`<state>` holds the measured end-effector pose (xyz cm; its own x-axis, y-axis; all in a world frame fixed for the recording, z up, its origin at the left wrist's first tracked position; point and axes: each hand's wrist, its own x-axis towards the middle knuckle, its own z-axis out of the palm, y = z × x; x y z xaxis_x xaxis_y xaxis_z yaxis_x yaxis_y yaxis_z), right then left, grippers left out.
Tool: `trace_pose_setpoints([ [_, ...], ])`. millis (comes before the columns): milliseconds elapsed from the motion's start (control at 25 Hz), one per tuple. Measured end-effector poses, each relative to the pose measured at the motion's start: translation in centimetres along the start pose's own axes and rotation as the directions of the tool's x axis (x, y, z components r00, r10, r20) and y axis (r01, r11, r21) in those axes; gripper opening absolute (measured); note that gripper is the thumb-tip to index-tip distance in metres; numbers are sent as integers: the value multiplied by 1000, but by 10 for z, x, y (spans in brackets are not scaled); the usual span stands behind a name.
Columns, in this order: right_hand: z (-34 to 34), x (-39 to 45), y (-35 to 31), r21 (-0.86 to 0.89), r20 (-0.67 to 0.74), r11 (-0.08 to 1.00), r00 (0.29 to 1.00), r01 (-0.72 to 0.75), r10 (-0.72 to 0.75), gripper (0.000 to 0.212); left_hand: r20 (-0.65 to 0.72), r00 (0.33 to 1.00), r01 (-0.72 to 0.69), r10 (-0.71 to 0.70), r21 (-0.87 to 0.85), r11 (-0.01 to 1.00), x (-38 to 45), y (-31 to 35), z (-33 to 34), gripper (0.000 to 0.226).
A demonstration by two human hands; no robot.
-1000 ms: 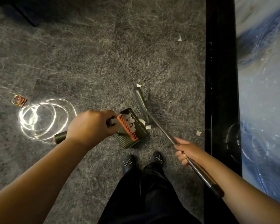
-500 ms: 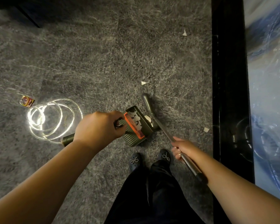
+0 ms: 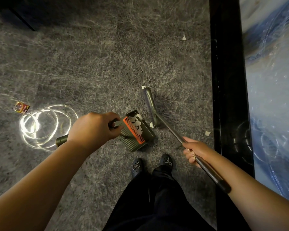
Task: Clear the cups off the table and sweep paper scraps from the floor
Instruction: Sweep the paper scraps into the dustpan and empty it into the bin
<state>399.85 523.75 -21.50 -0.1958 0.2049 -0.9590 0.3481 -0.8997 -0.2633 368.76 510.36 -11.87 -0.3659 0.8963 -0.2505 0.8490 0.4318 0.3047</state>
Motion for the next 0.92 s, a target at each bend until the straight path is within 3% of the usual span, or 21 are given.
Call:
trace_pose_setpoints([
  [360, -4, 45, -1, 7, -68, 1000, 998, -4, 4, 55, -19, 999, -32, 32, 4, 999, 10, -9, 1, 26],
  [720, 24, 46, 6, 222, 125, 970, 989, -101, 74, 47, -63, 997, -39, 40, 15, 999, 16, -4, -1, 27],
  [920, 21, 16, 8, 120, 149, 992, 988, -42, 24, 37, -69, 996, -51, 55, 53, 997, 22, 7, -3, 22],
])
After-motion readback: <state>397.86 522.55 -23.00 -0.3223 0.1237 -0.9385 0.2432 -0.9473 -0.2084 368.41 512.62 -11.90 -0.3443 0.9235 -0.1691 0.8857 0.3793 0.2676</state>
